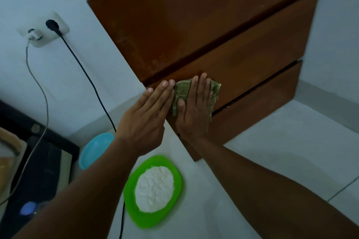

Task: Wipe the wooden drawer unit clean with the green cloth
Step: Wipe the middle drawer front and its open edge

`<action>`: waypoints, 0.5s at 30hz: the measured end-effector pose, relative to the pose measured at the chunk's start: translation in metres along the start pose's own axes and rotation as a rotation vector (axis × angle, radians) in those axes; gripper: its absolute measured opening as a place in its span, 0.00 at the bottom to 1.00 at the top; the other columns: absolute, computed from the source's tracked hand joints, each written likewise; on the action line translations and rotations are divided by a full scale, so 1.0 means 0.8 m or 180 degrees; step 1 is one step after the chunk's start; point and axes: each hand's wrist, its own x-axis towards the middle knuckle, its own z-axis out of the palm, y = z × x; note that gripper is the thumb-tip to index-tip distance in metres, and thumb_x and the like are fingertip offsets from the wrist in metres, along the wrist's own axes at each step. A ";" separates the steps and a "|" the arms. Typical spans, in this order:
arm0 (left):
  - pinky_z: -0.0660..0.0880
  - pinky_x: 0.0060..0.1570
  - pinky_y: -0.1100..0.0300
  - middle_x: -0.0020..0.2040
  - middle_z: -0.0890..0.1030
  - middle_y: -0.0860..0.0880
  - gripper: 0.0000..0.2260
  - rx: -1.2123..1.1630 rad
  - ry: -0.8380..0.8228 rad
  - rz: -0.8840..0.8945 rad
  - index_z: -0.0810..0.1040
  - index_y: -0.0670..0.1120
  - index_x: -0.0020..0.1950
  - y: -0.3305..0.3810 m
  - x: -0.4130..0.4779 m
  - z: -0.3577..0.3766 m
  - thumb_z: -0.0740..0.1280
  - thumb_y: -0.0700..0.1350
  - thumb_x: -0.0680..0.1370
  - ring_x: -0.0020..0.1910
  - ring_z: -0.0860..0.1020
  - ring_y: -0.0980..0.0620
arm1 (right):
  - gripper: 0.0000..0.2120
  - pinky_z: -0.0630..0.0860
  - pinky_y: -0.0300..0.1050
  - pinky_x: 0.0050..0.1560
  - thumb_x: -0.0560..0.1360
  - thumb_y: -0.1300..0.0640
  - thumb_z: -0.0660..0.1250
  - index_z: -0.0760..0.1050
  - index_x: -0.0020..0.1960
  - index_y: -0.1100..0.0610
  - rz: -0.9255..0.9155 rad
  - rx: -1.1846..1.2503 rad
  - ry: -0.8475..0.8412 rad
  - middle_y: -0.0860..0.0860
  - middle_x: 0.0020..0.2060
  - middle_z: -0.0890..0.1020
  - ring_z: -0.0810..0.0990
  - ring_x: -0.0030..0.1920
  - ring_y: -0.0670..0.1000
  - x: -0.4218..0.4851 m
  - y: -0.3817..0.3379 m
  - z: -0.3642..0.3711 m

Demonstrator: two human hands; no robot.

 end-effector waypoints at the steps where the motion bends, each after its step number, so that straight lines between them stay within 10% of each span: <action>1: 0.51 0.80 0.46 0.82 0.46 0.40 0.32 -0.0038 0.0023 0.0026 0.47 0.39 0.82 0.002 0.006 0.000 0.50 0.46 0.78 0.82 0.46 0.44 | 0.31 0.44 0.55 0.80 0.83 0.47 0.48 0.45 0.80 0.61 0.0016 -0.0008 0.0035 0.56 0.81 0.49 0.45 0.81 0.56 0.006 0.006 -0.001; 15: 0.47 0.80 0.48 0.82 0.46 0.40 0.31 -0.0197 0.0182 0.0391 0.48 0.37 0.81 0.051 0.131 0.000 0.45 0.51 0.81 0.82 0.44 0.45 | 0.33 0.51 0.64 0.78 0.84 0.44 0.41 0.52 0.79 0.67 0.0401 0.0290 0.0630 0.63 0.80 0.54 0.49 0.81 0.61 0.113 0.132 -0.048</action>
